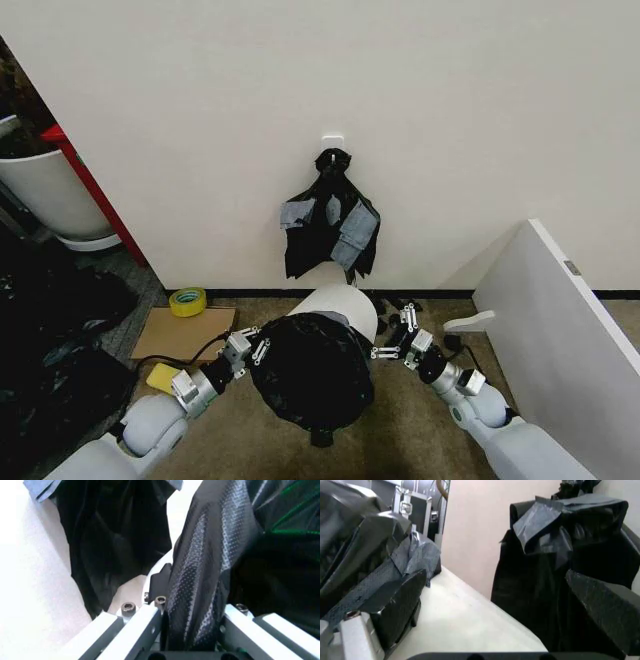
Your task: Place the garbage bag over the trash bin.
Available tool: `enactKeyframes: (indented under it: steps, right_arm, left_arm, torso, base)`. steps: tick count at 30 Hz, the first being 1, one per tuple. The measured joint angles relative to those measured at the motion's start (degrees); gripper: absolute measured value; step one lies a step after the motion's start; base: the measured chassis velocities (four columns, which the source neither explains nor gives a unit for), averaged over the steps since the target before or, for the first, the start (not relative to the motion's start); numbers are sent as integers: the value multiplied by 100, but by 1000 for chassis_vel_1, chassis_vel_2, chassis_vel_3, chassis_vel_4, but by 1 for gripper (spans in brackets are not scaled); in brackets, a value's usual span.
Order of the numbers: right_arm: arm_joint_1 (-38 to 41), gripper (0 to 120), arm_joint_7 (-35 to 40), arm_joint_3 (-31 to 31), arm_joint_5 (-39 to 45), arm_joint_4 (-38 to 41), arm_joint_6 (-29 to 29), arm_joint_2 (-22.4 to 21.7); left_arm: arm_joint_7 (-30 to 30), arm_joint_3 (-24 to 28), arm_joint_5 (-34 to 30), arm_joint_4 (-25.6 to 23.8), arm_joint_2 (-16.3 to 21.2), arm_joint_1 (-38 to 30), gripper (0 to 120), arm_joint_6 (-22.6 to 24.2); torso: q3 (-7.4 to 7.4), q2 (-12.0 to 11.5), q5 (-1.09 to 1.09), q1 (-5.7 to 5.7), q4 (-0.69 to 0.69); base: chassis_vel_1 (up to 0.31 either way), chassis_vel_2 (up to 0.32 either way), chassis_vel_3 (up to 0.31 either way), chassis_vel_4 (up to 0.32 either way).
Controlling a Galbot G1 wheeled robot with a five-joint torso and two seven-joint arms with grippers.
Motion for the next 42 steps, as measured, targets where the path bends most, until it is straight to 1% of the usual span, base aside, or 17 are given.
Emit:
enactKeyframes:
  steps: [3,11,13,16,21,22,23,24,25,26,28,29,30,31,33,36,42]
  right_arm:
    - [66,100,102,-9,-118,-91,6,44]
    - [148,100,1385,-154,-673,16,-84,197]
    - [127,100,1591,-197,-560,133,-82,202]
    - [76,100,1596,-202,-290,268,-57,172]
    - [-66,100,1567,-105,295,621,-53,39]
    - [-97,100,1639,-90,404,711,-96,26]
    - [-144,100,1797,-79,506,832,-169,24]
    - [-144,100,1797,-79,506,832,-169,24]
    - [-183,100,1942,-78,538,922,-223,29]
    - [-247,100,2192,-82,524,1066,-315,50]
    - [-333,100,2456,-98,338,1234,-399,99]
    - [-387,100,2573,-112,74,1295,-422,141]
    - [-387,100,2573,-112,74,1295,-422,141]
    - [-418,100,2610,-120,-104,1314,-422,164]
    - [-497,100,2652,-143,-594,1336,-384,237]
    - [-579,100,2651,-163,-1000,1300,-286,324]
    - [-601,100,2609,-164,-1129,1191,-200,382]
  left_arm:
    - [66,-15,-16,-42,3,20,0,0]
    - [186,-23,-32,-34,-51,82,0,1]
    - [171,-36,-38,20,-89,82,0,14]
    - [84,-59,-72,91,-134,70,0,66]
    - [-215,-81,-262,258,-237,2,0,430]
    - [-316,-61,-359,269,-261,-9,0,585]
    - [-475,-28,-550,231,-283,-14,0,875]
    - [-475,-28,-550,231,-283,-14,0,875]
    - [-589,-3,-721,164,-294,-13,0,1103]
    - [-812,31,-1028,-15,-312,-9,0,1588]
    - [-1376,97,-1349,-353,-334,-11,0,2575]
    - [-1834,144,-1620,-555,-367,-21,0,3258]
    - [-1834,144,-1620,-555,-367,-21,0,3258]
    - [-2038,162,-1776,-636,-390,-32,0,3542]
    - [-2783,186,-2403,-889,-503,-107,0,4444]
    - [-3727,183,-3257,-1081,-697,-216,0,5345]
    - [-4241,137,-3702,-1021,-944,-210,0,5542]
  torso:
    - [0,0,0,0,0]
    - [0,0,1,0,0]
    - [0,0,-1,0,1]
    - [0,0,-1,0,1]
    - [0,0,-1,0,0]
    - [0,0,-1,0,0]
    - [0,0,-1,0,0]
    - [0,0,-1,0,0]
    - [0,0,-1,0,1]
    - [0,0,-1,0,1]
    - [-1,0,0,0,-1]
    - [0,0,1,0,-2]
    - [0,0,1,0,-2]
    - [0,0,1,0,0]
    - [0,0,0,0,1]
    - [0,0,1,0,-1]
    - [0,0,-1,0,1]
  base:
    - [0,0,0,0]
    - [0,0,0,0]
    - [0,0,0,0]
    - [0,0,0,0]
    - [0,0,0,0]
    - [0,0,0,0]
    - [0,0,0,0]
    - [0,0,0,0]
    - [0,0,0,0]
    - [0,0,0,0]
    - [0,0,0,0]
    - [0,0,0,0]
    - [0,0,0,0]
    - [0,0,0,0]
    - [0,0,0,0]
    - [0,0,0,0]
    - [0,0,0,0]
